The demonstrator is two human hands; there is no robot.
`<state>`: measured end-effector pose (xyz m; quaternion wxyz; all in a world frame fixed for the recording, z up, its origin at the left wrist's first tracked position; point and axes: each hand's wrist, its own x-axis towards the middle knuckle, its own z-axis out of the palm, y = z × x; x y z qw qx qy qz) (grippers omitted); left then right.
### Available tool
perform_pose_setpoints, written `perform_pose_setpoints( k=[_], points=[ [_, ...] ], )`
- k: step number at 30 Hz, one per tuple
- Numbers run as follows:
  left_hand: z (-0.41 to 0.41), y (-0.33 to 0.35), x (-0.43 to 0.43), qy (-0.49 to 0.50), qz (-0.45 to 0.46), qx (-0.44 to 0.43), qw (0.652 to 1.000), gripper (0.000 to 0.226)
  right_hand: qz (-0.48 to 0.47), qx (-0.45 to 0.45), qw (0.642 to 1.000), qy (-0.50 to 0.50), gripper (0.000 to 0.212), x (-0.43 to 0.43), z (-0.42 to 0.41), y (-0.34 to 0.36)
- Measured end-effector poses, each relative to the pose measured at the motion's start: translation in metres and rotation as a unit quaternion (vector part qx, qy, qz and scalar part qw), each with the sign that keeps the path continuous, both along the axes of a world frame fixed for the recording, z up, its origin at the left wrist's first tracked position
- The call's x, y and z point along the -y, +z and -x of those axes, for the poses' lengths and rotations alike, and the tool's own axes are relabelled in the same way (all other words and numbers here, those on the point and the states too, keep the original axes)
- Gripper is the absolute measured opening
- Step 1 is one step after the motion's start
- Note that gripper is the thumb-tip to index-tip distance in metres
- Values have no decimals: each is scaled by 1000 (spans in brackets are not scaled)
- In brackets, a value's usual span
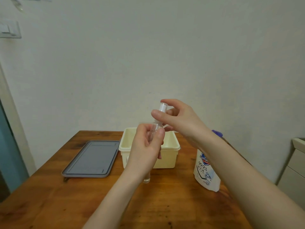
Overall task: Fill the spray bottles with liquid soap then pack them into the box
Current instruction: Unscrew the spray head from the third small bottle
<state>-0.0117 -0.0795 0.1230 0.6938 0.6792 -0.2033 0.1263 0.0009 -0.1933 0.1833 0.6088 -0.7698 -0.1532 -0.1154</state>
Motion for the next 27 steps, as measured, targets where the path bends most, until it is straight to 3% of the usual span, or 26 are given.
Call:
perform_pose_setpoints(
  k=[4, 8, 12, 16, 19, 20, 21, 23, 25, 27],
  points=[
    [-1, 0, 0, 12, -6, 4, 1000, 12, -89, -18, 995, 30, 39, -1, 1, 4],
    [-1, 0, 1, 28, -7, 18, 999, 16, 14, -14, 999, -31, 59, -3, 2, 1],
    [0, 1, -1, 33, -7, 14, 999, 16, -112, -22, 993, 10, 38, 0, -1, 0],
    [0, 1, -2, 34, -23, 24, 999, 19, -80, -5, 996, 31, 20, -2, -2, 2],
    [2, -3, -7, 4, -16, 28, 999, 10, -228, 45, 972, -25, 2, 17, -5, 19],
    [1, -4, -11, 4, -4, 26, 1000, 7, -258, 55, 964, -47, 6, 27, -7, 26],
    [-1, -6, -13, 10, 14, 21, 1000, 6, -246, 54, 965, -72, 16, 37, -6, 28],
    [-6, -10, -16, 44, 59, 10, 997, 7, -135, 7, 983, -121, 34, 48, -7, 15],
    [-12, -11, -15, 72, 85, -5, 994, 8, 50, -86, 986, -131, 33, 43, -8, -21],
    [-15, -12, -7, 79, 95, -16, 992, 8, 249, -159, 948, -118, 27, 37, -11, -66]
  ],
)
